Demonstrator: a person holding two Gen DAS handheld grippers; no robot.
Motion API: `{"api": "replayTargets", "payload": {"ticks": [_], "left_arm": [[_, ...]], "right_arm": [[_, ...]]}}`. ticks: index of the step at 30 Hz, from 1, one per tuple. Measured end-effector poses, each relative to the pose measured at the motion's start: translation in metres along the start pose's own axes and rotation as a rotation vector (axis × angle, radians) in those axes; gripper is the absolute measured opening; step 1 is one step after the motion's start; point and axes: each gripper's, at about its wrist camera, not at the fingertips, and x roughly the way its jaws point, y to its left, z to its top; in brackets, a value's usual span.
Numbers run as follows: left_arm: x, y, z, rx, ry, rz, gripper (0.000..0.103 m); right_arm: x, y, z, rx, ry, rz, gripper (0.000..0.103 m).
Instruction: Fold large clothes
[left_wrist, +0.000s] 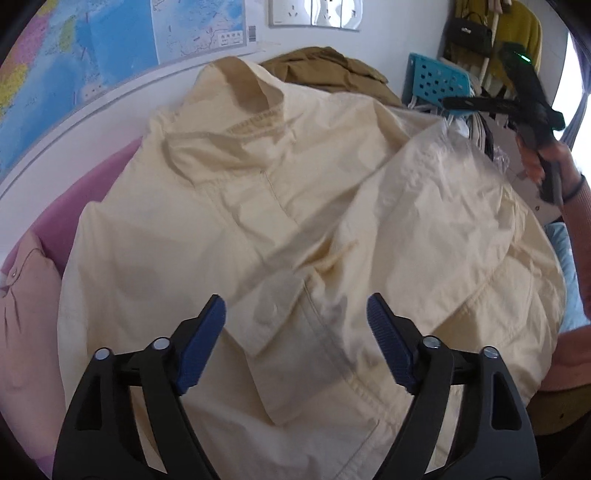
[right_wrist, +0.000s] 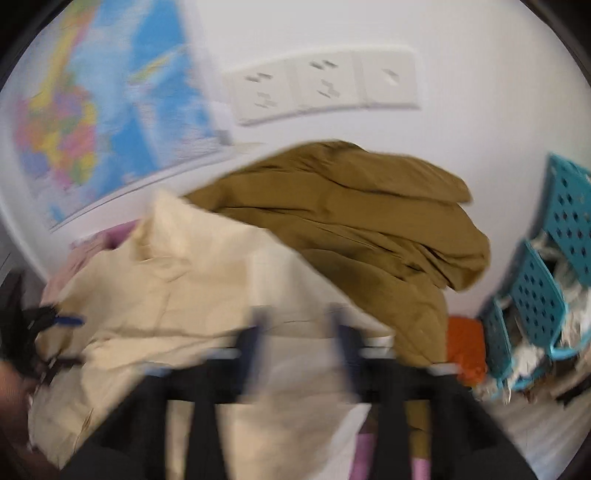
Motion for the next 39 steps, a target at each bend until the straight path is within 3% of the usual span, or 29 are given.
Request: {"api": "replayTargets", "payload": {"ticks": [1,5,7,9,13,15,16,17,19,23,24,25,26,28,32,33,34,35,36,39], "left_arm": [[0.003,0.001,0.004,-0.002,0.006,-0.002,0.088],[0.026,-0.002,0.009,0.008,0.071,-0.050,0.087],[0.043,-0.003,0.009,0.001,0.124,-0.055,0.066],[0.055,-0.001,0.007,-0.027,0.163,-0.053,0.055],[0.052,0.009,0.007,-0.094,0.124,-0.046,0.037],[0.046,0.013,0.007,-0.120,0.096,-0.044,0.033],[0.043,0.015,0.008,-0.130,0.086,-0.042,0.031],[0.040,0.016,0.007,-0.145,0.077,-0.043,0.030],[0.034,0.017,0.007,-0.167,0.063,-0.055,0.029],[0.021,0.020,-0.001,-0.189,0.024,-0.064,0.030],[0.020,0.021,-0.001,-0.191,0.023,-0.066,0.031],[0.018,0.021,-0.004,-0.188,0.023,-0.063,0.032],[0.017,0.021,-0.006,-0.182,0.023,-0.059,0.033],[0.016,0.023,-0.013,-0.163,0.032,-0.051,0.039],[0.028,0.024,-0.013,-0.153,0.070,-0.030,0.042],[0.030,0.023,-0.014,-0.147,0.074,-0.022,0.041],[0.030,0.022,-0.014,-0.144,0.074,-0.015,0.040],[0.030,0.021,-0.014,-0.141,0.069,-0.011,0.039],[0.028,0.020,-0.014,-0.138,0.062,-0.009,0.038],[0.020,0.022,-0.016,-0.152,0.037,-0.014,0.033]], "right_arm": [[-0.001,0.011,-0.002,-0.058,0.011,0.004,0.073],[0.023,0.040,-0.012,-0.216,0.105,-0.051,0.075],[0.047,0.042,-0.019,-0.248,0.171,-0.072,0.075],[0.062,0.040,-0.025,-0.255,0.209,-0.084,0.079],[0.074,0.034,-0.029,-0.216,0.210,-0.041,0.079],[0.078,0.036,-0.030,-0.218,0.222,-0.014,0.061],[0.079,0.039,-0.031,-0.224,0.231,0.004,0.021],[0.083,0.042,-0.031,-0.224,0.246,0.000,0.001],[0.081,0.048,-0.028,-0.252,0.219,-0.048,0.000],[0.054,0.060,-0.009,-0.236,0.105,-0.024,0.000],[0.049,0.064,-0.005,-0.254,0.086,-0.040,0.001],[0.047,0.065,-0.003,-0.264,0.091,-0.046,0.014],[0.048,0.064,-0.002,-0.266,0.109,-0.032,0.057],[0.050,0.059,-0.005,-0.265,0.115,-0.055,0.084],[0.072,0.040,-0.021,-0.233,0.215,-0.066,0.083],[0.077,0.038,-0.025,-0.220,0.233,-0.055,0.081],[0.081,0.037,-0.029,-0.219,0.247,-0.048,0.060],[0.083,0.038,-0.031,-0.222,0.251,-0.039,0.016],[0.085,0.039,-0.032,-0.223,0.265,-0.018,0.000],[0.082,0.052,-0.029,-0.273,0.241,-0.044,0.000]]}}
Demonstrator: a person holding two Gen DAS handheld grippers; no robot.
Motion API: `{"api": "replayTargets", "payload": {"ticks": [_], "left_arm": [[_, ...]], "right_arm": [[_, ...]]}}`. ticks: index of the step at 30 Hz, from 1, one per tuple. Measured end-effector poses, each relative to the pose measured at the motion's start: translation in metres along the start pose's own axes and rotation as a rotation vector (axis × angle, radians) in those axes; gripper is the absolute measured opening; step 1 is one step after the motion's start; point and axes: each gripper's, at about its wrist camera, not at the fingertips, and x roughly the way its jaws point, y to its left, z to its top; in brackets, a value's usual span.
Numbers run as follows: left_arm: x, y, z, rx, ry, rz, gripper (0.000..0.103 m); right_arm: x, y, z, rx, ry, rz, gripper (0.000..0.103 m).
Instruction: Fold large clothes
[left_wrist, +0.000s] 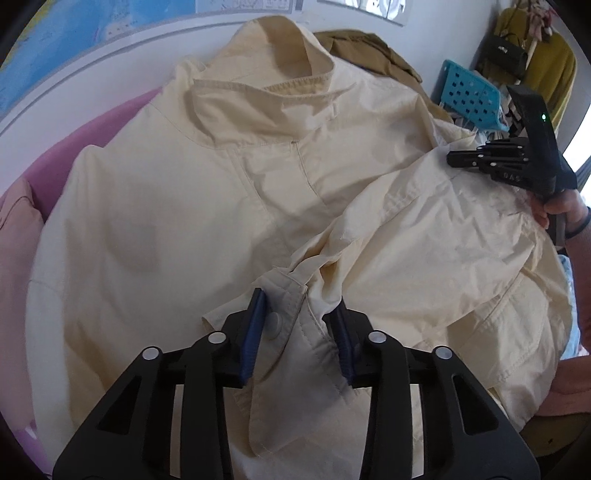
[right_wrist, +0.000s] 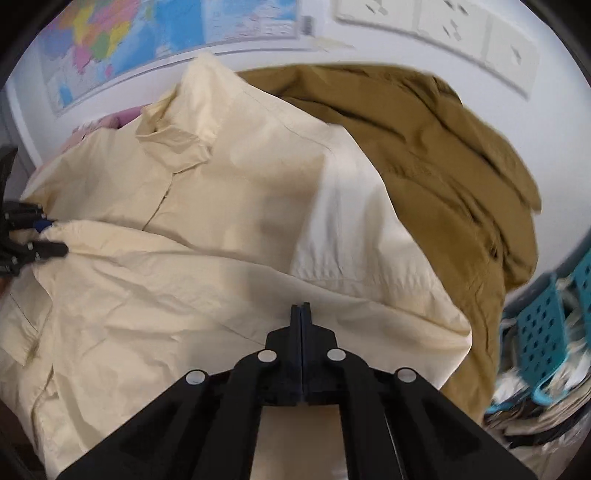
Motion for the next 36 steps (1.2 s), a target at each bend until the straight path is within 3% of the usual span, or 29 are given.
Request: {"api": "replayTargets", "payload": {"ticks": [4,6,8,9,15,17,21,23,24,25,26,27,28,32,33,35,36], "left_arm": [[-0.015,0.010,-0.008,-0.053,-0.038,-0.018,0.033],[-0.016,0.015,-0.013,-0.079,-0.040,-0.022,0.033],[-0.015,0.021,-0.020,-0.102,-0.030,-0.023,0.033],[-0.014,0.021,-0.022,-0.105,-0.025,-0.021,0.033],[-0.015,0.017,-0.031,-0.116,-0.023,-0.013,0.035],[-0.015,0.017,-0.033,-0.112,-0.022,-0.012,0.035],[-0.015,0.015,-0.035,-0.096,-0.021,0.000,0.036],[-0.013,0.015,-0.035,-0.091,-0.020,0.000,0.036],[-0.013,0.015,-0.035,-0.093,-0.018,-0.004,0.036],[-0.011,0.014,-0.034,-0.092,-0.017,-0.004,0.037],[-0.010,0.014,-0.034,-0.092,-0.014,-0.003,0.037],[-0.009,0.014,-0.034,-0.093,-0.012,-0.007,0.038],[-0.009,0.014,-0.034,-0.090,-0.009,-0.004,0.038],[-0.009,0.015,-0.034,-0.085,-0.011,-0.007,0.038],[-0.009,0.015,-0.034,-0.085,-0.013,-0.010,0.038],[-0.009,0.016,-0.035,-0.084,-0.017,-0.013,0.038],[-0.009,0.016,-0.036,-0.086,-0.018,-0.014,0.038]], "right_arm": [[-0.027,0.010,0.016,-0.011,-0.100,-0.011,0.002],[-0.031,0.009,0.020,-0.003,-0.093,0.023,0.013],[-0.030,0.012,0.018,-0.007,-0.097,0.035,0.056],[-0.027,0.015,0.015,-0.020,-0.086,0.041,0.063],[-0.002,0.040,0.008,-0.095,-0.031,0.000,0.065],[-0.005,0.037,0.014,-0.088,-0.054,-0.008,0.074],[0.004,0.036,0.032,-0.120,-0.040,-0.012,0.081],[0.019,0.035,0.036,-0.151,0.026,0.031,0.078],[0.024,0.034,0.036,-0.164,0.041,0.023,0.073],[0.026,0.033,0.036,-0.172,0.056,0.028,0.054],[0.029,0.032,0.036,-0.183,0.082,0.050,0.044],[0.029,0.031,0.037,-0.186,0.099,0.085,0.017],[0.029,0.033,0.036,-0.191,0.117,0.129,0.003],[0.022,0.045,0.036,-0.295,0.117,0.053,0.003],[0.018,0.044,0.039,-0.304,0.100,0.032,0.009],[0.017,0.039,0.045,-0.299,0.101,0.012,0.067],[0.018,0.037,0.047,-0.298,0.113,0.032,0.064]]}}
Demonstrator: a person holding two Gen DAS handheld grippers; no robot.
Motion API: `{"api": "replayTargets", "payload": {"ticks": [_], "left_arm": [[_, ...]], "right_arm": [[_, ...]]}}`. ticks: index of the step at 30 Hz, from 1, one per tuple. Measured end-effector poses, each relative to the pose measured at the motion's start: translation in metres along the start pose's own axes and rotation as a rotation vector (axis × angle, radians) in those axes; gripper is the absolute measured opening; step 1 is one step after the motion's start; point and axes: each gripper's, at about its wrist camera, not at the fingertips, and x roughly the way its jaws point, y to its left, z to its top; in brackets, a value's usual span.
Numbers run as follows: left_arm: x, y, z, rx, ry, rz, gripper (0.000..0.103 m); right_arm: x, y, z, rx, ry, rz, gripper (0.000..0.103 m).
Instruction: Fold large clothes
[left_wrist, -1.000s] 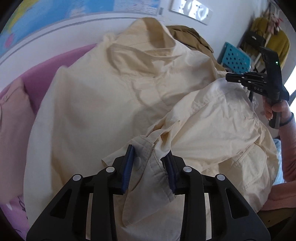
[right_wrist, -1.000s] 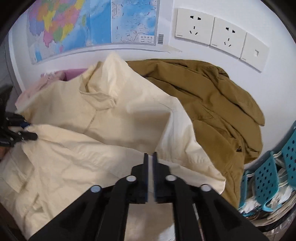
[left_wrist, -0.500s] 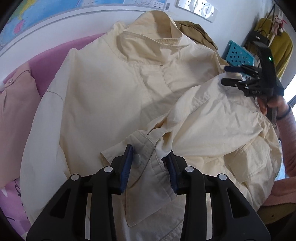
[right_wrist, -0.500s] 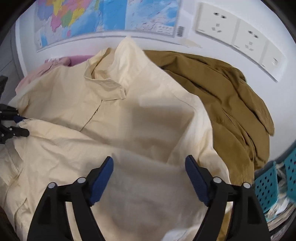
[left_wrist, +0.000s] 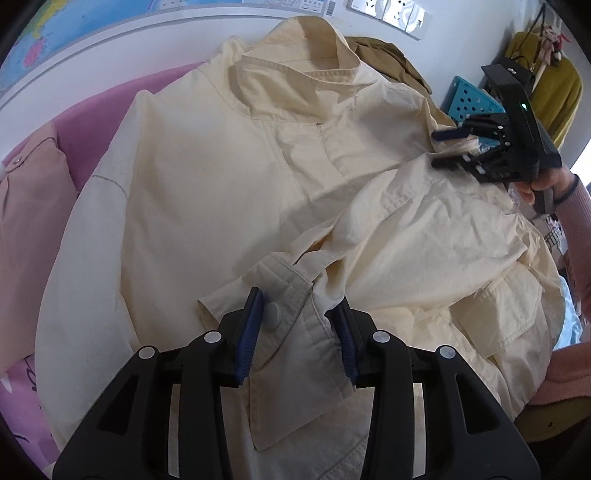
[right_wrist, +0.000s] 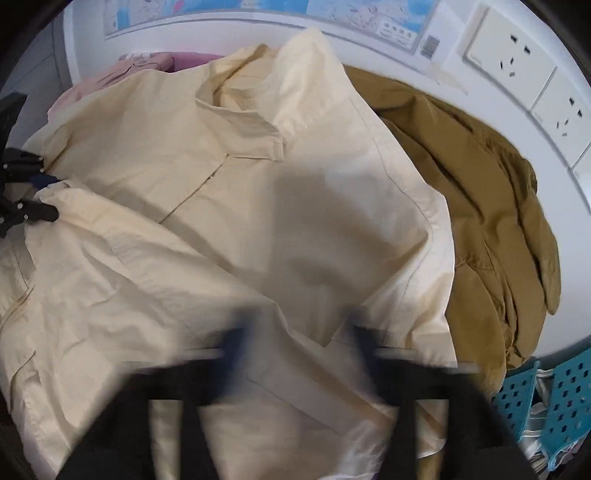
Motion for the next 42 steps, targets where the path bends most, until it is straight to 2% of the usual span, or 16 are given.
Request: {"api": "replayTargets", "payload": {"ticks": [1,2,4,8,13,19,22,24,27,30,31,32,35,37,39,42], "left_arm": [[0.000,0.000,0.000,-0.002,-0.001,-0.001,0.039],[0.000,0.000,0.000,-0.003,-0.001,-0.001,0.039],[0.002,0.001,0.001,-0.006,0.001,-0.004,0.040],[0.001,0.002,0.000,-0.010,0.000,-0.004,0.040],[-0.009,0.009,0.001,-0.052,-0.042,-0.012,0.040],[-0.030,0.024,0.003,-0.119,-0.131,0.000,0.037],[-0.029,0.033,0.001,-0.155,-0.114,0.001,0.041],[-0.022,0.031,-0.001,-0.147,-0.078,-0.001,0.046],[-0.017,0.021,-0.001,-0.089,-0.047,0.013,0.053],[-0.014,0.012,0.001,-0.042,-0.030,0.027,0.062],[-0.013,0.013,0.002,-0.034,-0.026,0.025,0.065],[-0.011,0.012,0.003,-0.029,-0.019,0.028,0.066],[-0.003,0.007,0.008,-0.009,-0.002,0.038,0.066],[0.000,0.004,0.010,0.006,0.001,0.039,0.066],[0.002,0.002,0.009,0.023,0.013,0.037,0.071],[0.008,-0.003,0.010,0.038,0.031,0.040,0.077]], "right_arm": [[0.003,-0.001,0.001,-0.004,0.022,0.029,0.050],[0.007,-0.002,0.001,-0.003,0.046,0.048,0.028],[0.017,-0.002,0.000,-0.003,0.107,0.103,0.004],[0.015,0.010,0.002,-0.064,0.097,0.045,0.002],[-0.027,-0.005,0.021,0.025,-0.062,0.029,0.001],[-0.045,-0.013,0.052,0.073,-0.183,-0.009,0.001],[-0.032,-0.001,0.064,0.073,-0.182,0.000,0.001],[0.001,0.004,0.063,0.030,-0.084,0.006,0.001],[0.022,0.002,0.050,0.062,0.000,-0.022,0.012],[-0.012,-0.015,0.030,0.182,-0.079,-0.006,0.043],[-0.033,-0.020,0.019,0.229,-0.127,0.004,0.060],[-0.046,-0.023,0.010,0.259,-0.150,0.013,0.067],[-0.079,-0.010,-0.024,0.281,-0.194,0.120,0.067],[-0.074,0.016,-0.044,0.179,-0.127,0.026,0.063],[-0.052,0.021,-0.068,0.162,-0.013,-0.037,0.049],[-0.035,0.000,-0.098,0.282,0.047,-0.036,0.054]]}}
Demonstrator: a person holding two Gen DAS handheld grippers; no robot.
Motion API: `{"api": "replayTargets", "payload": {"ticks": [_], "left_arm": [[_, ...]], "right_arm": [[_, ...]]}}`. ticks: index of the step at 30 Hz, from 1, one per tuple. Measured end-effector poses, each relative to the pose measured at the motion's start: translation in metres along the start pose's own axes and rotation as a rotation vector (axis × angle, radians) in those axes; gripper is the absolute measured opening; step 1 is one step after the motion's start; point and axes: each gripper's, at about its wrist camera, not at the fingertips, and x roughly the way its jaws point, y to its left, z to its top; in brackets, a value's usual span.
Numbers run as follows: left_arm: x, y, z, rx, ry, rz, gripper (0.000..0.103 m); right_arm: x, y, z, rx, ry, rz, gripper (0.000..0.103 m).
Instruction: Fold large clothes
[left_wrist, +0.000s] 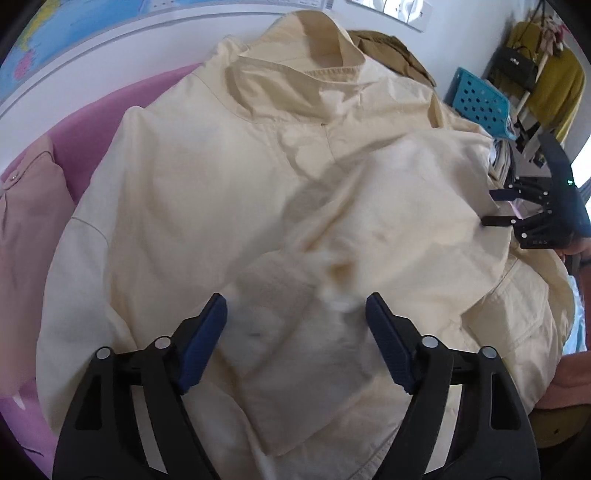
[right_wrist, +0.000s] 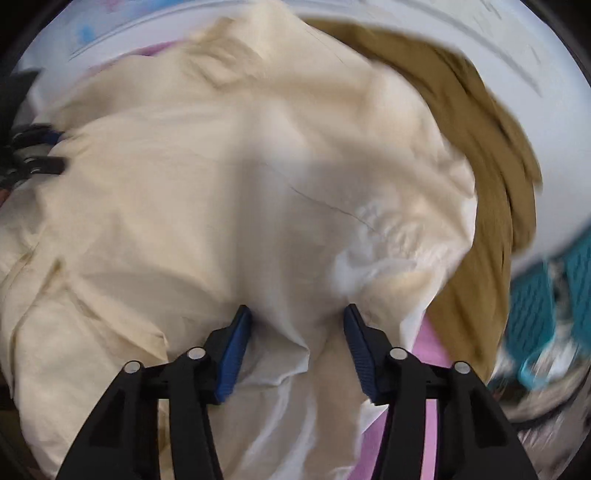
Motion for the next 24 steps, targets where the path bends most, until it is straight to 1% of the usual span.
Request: {"api": "replayTargets", "payload": {"ticks": [1,2,3,4,5,6,7,8,10,11,12,13,14,17,19,21,22,24], "left_arm": [[0.001,-0.002,0.002,0.001,0.001,0.008,0.078],[-0.002,-0.003,0.001,-0.001,-0.005,0.012,0.078],[-0.006,-0.003,0.001,-0.008,-0.013,0.012,0.078],[-0.015,-0.003,0.000,-0.018,-0.032,0.011,0.078],[-0.024,0.000,-0.003,-0.023,-0.053,0.006,0.079],[-0.039,0.003,-0.007,-0.030,-0.095,-0.004,0.083],[-0.050,0.005,-0.010,-0.034,-0.121,-0.002,0.085],[-0.063,0.007,-0.015,-0.040,-0.151,0.009,0.085],[-0.085,0.012,-0.026,-0.050,-0.185,0.038,0.086],[-0.097,0.015,-0.035,-0.058,-0.204,0.058,0.087],[-0.102,0.015,-0.039,-0.065,-0.211,0.068,0.090],[-0.109,0.018,-0.047,-0.075,-0.215,0.084,0.090],[-0.113,0.019,-0.055,-0.080,-0.211,0.093,0.090],[-0.118,0.021,-0.082,-0.096,-0.178,0.127,0.091],[-0.116,0.021,-0.099,-0.107,-0.151,0.147,0.091],[-0.118,0.022,-0.120,-0.123,-0.130,0.172,0.091],[-0.122,0.026,-0.129,-0.130,-0.130,0.173,0.091],[-0.125,0.030,-0.145,-0.158,-0.122,0.162,0.091]], "right_arm": [[-0.003,-0.009,-0.003,0.054,-0.007,0.032,0.054],[-0.006,-0.012,-0.002,0.081,-0.008,0.042,0.054],[-0.014,-0.015,-0.002,0.105,-0.018,0.041,0.054],[-0.028,-0.014,-0.001,0.112,-0.056,0.033,0.054],[-0.042,-0.012,0.000,0.100,-0.095,0.037,0.054],[-0.055,-0.007,0.003,0.087,-0.138,0.048,0.055],[-0.068,-0.001,0.008,0.079,-0.179,0.061,0.059],[-0.078,0.001,0.007,0.072,-0.203,0.077,0.063],[-0.088,0.024,0.019,0.017,-0.251,0.136,0.063],[-0.089,0.037,0.021,-0.012,-0.257,0.158,0.063],[-0.084,0.051,0.028,-0.044,-0.258,0.191,0.064],[-0.080,0.066,0.034,-0.078,-0.255,0.228,0.064],[-0.074,0.078,0.036,-0.096,-0.245,0.239,0.064],[-0.040,0.113,0.049,-0.137,-0.161,0.292,0.064],[-0.016,0.134,0.054,-0.158,-0.076,0.303,0.064],[0.001,0.148,0.053,-0.173,-0.025,0.275,0.064],[0.005,0.152,0.053,-0.176,-0.013,0.282,0.066],[-0.002,0.160,0.052,-0.181,-0.027,0.300,0.067]]}}
